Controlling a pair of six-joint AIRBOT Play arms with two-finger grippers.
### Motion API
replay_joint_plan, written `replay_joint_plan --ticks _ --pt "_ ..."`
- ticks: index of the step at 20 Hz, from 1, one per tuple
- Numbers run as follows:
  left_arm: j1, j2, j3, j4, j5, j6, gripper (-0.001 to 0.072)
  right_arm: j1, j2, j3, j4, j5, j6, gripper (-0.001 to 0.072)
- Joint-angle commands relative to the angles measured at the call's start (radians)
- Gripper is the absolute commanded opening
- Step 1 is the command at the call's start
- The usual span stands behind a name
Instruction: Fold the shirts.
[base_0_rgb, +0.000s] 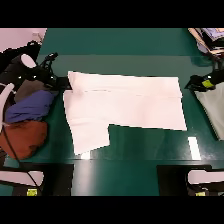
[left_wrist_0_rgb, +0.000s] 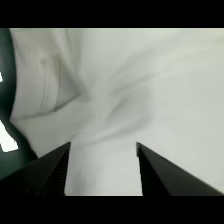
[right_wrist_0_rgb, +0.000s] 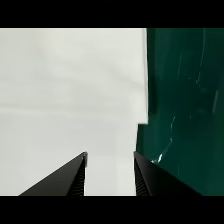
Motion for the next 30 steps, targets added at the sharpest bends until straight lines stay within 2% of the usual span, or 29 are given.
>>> replay_joint_plan --ticks 1,6,9,12,14,17,20,22,28,29,30 --pt "0.016 0.161 -0.158 0.045 -0.079 -0.038 0.0485 -0.071 0.143 -0.133 0.000 0.031 -0.005 0.0347" --pt "-0.015 0.460 -0.626 -0.046 -0.063 -0.045 0.0485 -0.118 0.335 -0.359 0.001 -0.026 -0.006 0.0347" --pt "-0.015 0.547 -0.806 -0.117 -0.007 -0.042 0.0485 -0.117 0.406 -0.428 0.008 -0.052 -0.006 0.0347" --pt "-0.015 0.554 -0.872 -0.166 0.095 -0.001 0.0485 -0.117 0.441 -0.443 0.008 -0.047 -0.006 0.0347" --pt "-0.015 0.554 -0.883 -0.249 0.152 0.066 0.0485 -0.117 0.460 -0.443 0.008 -0.047 -0.006 0.0347" --pt "-0.015 0.554 -0.897 -0.322 0.183 0.116 0.0484 -0.117 0.484 -0.443 0.008 -0.046 -0.006 0.0347" --pt "-0.015 0.554 -0.918 -0.325 0.189 0.119 0.0468 -0.117 0.501 -0.443 0.008 -0.038 -0.005 0.0347" --pt "-0.015 0.554 -0.918 -0.332 0.183 0.121 0.0039 -0.117 0.489 -0.443 0.003 0.002 -0.005 0.0347" --pt "-0.015 0.555 -0.876 -0.349 0.117 0.121 0.0020 -0.188 0.418 -0.480 -0.002 0.111 -0.025 0.0348" --pt "-0.015 0.555 -0.867 -0.350 0.113 0.121 0.0020 -0.220 0.417 -0.524 0.000 0.107 -0.024 0.0377" --pt "-0.015 0.555 -0.859 -0.349 0.114 0.121 0.0020 -0.257 0.417 -0.579 0.003 0.098 -0.024 0.0501"
